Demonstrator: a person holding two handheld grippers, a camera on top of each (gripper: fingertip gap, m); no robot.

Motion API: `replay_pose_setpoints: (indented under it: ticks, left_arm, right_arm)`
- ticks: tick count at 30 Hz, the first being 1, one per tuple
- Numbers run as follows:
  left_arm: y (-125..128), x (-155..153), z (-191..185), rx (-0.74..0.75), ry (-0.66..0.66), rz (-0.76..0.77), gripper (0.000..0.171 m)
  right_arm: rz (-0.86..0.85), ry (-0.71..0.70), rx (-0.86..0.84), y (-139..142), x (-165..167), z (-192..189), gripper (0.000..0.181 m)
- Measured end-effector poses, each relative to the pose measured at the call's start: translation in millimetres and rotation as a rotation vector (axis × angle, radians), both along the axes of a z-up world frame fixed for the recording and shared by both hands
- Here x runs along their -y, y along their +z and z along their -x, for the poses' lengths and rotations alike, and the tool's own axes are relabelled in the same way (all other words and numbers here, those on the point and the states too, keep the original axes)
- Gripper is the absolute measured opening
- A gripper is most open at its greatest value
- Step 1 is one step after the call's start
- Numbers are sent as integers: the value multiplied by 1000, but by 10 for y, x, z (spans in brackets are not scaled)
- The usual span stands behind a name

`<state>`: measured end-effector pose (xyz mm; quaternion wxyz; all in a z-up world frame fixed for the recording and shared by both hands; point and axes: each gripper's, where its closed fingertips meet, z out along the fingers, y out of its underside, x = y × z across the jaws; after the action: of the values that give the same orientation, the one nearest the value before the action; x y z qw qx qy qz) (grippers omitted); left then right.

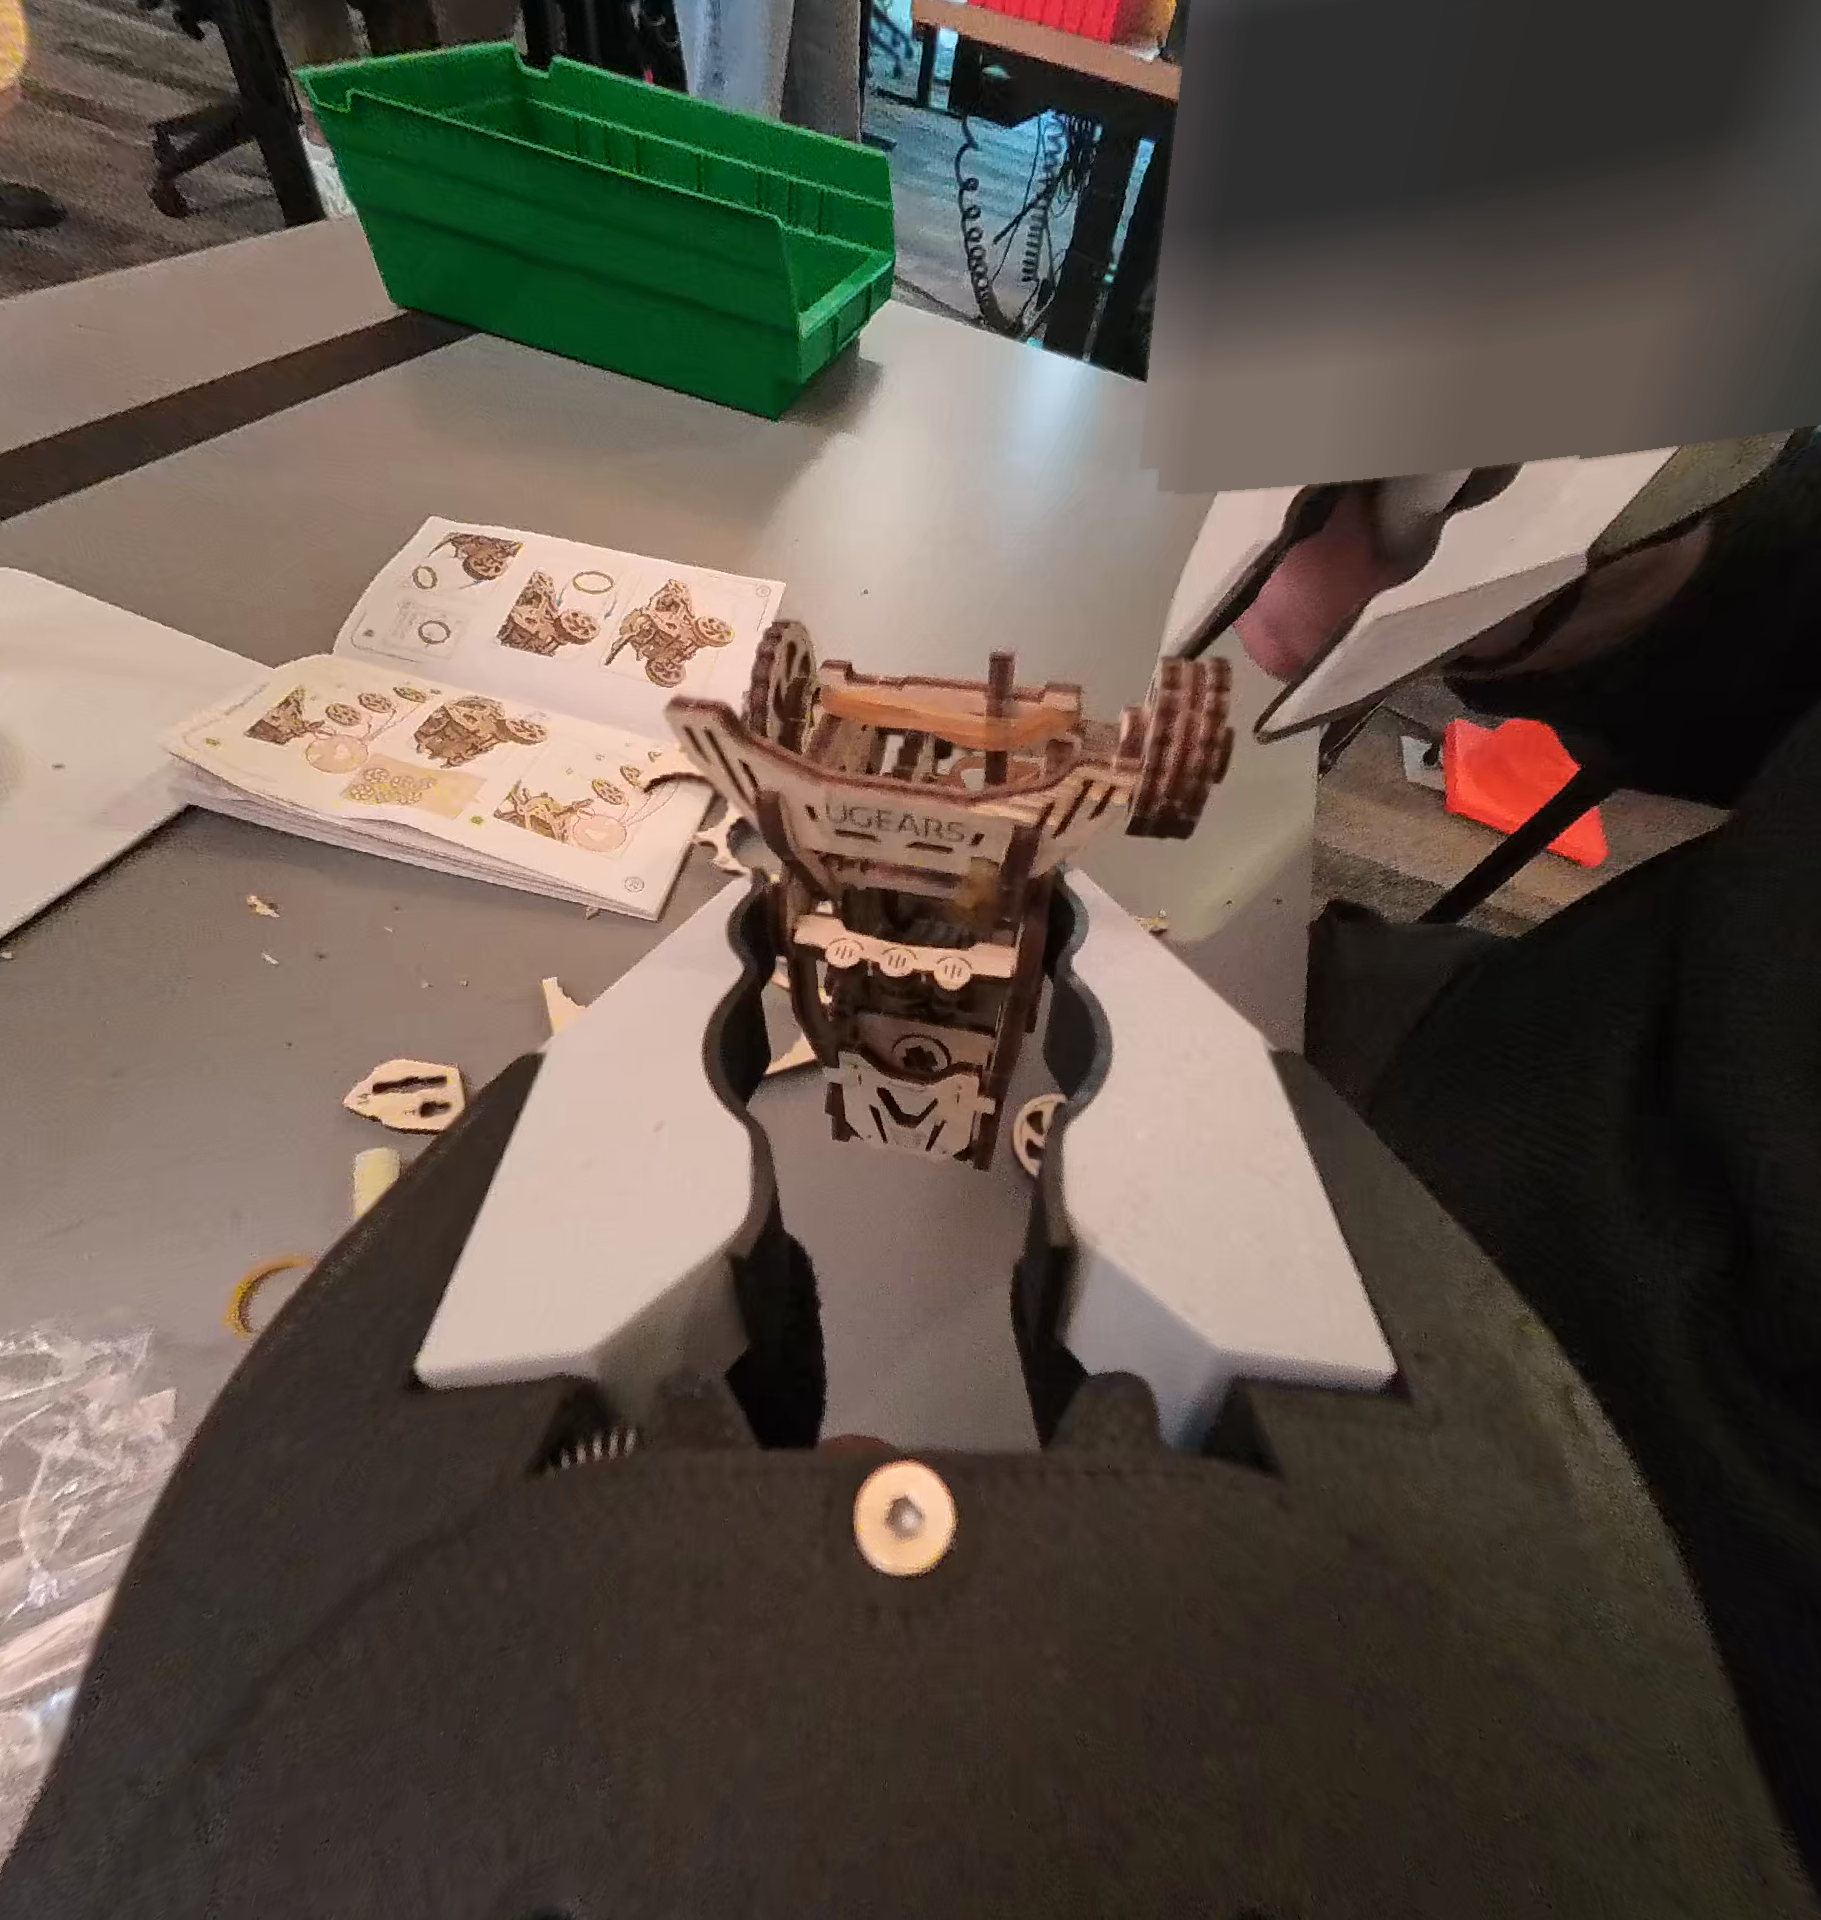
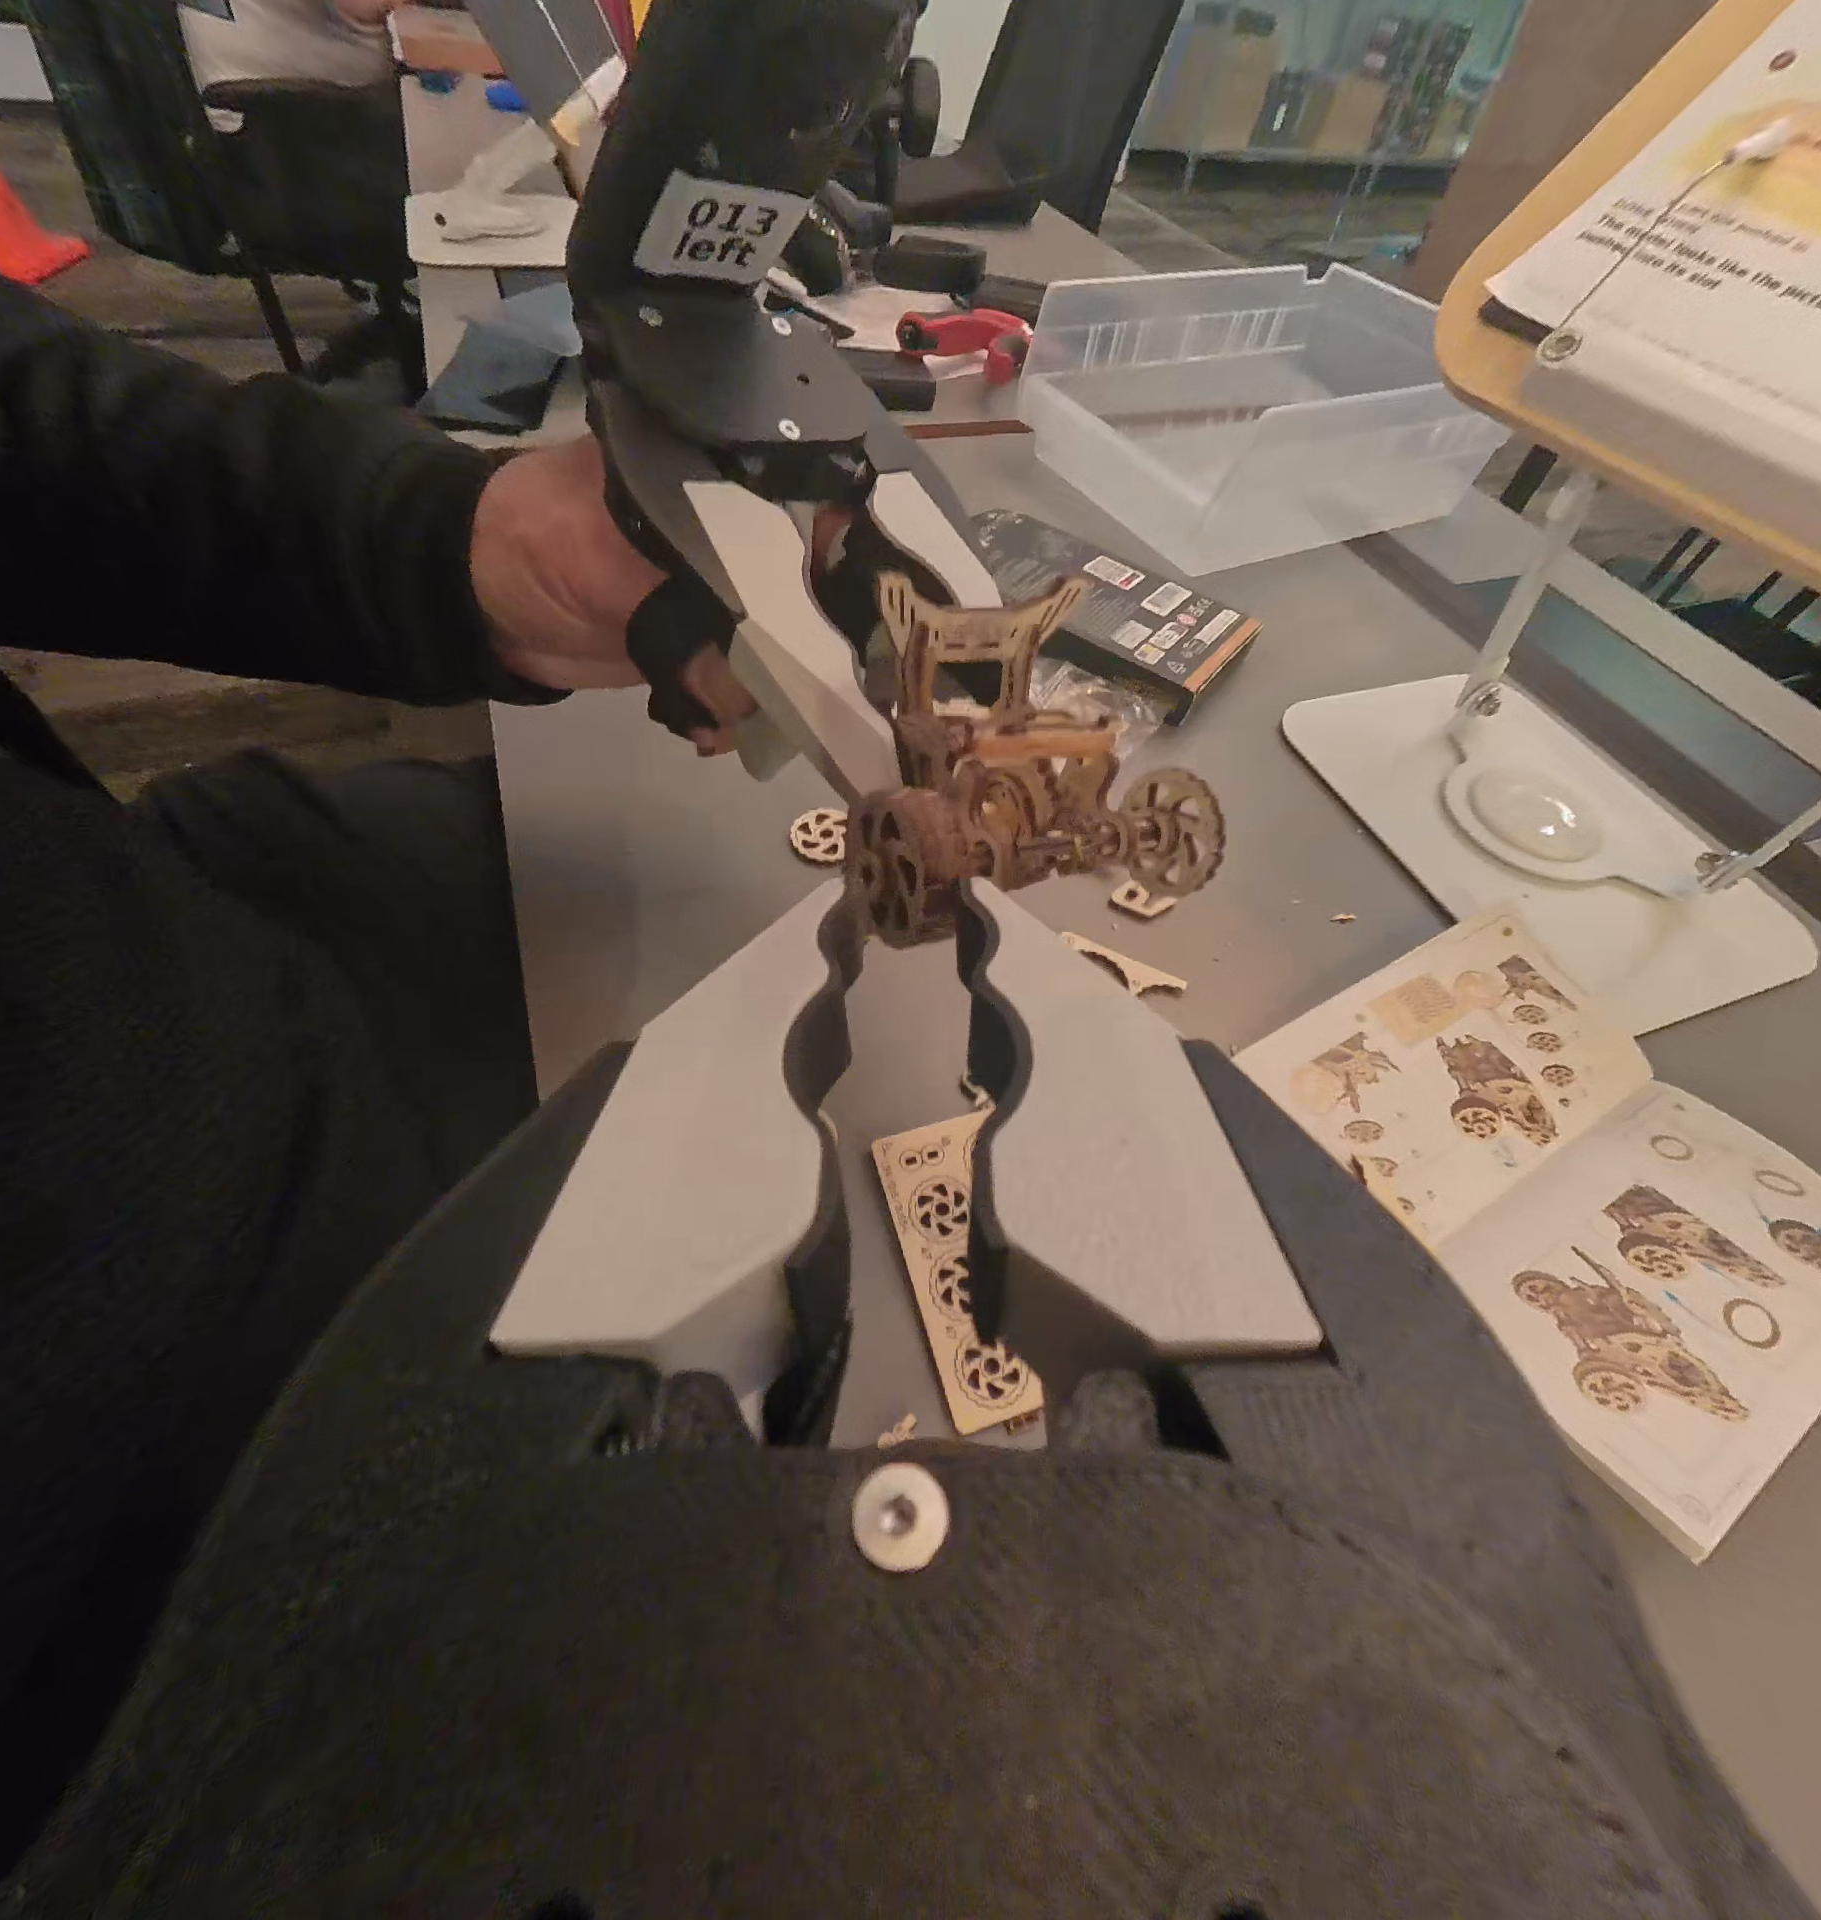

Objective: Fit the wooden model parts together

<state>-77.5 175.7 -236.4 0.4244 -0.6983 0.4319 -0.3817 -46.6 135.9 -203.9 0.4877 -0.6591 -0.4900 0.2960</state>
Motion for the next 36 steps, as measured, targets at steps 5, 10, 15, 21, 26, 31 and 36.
replay_pose_setpoints:
  ticks: [5, 10, 15, 21, 26, 31, 36]
  left_arm:
    - [-22, 78, -96, -54, -21, -45, 49]
    - [41, 70, -85, -50, -6, -106, 48]
    - [114, 44, -54, -55, 9, -165, 48]
    - [213, 22, -19, -29, 8, -198, 48]
    - [301, 17, -2, -46, 17, -255, 48]
    - [301, 60, 23, -98, 1, -281, 48]
    - [265, 134, 90, -147, 23, -288, 48]
  right_arm:
    - [-59, 36, 31, 26, 85, 93, 5]
    - [-69, 7, 22, 58, 58, 1, 3]
    - [-44, -9, 39, -16, 26, -95, 3]
    - [-2, 11, 71, -133, 53, -62, 2]
    - [-18, -10, 21, 27, 40, -71, 1]
    - [-44, 6, -20, 146, 112, -33, 2]
    - [-44, 43, -30, 180, 202, 24, 5]
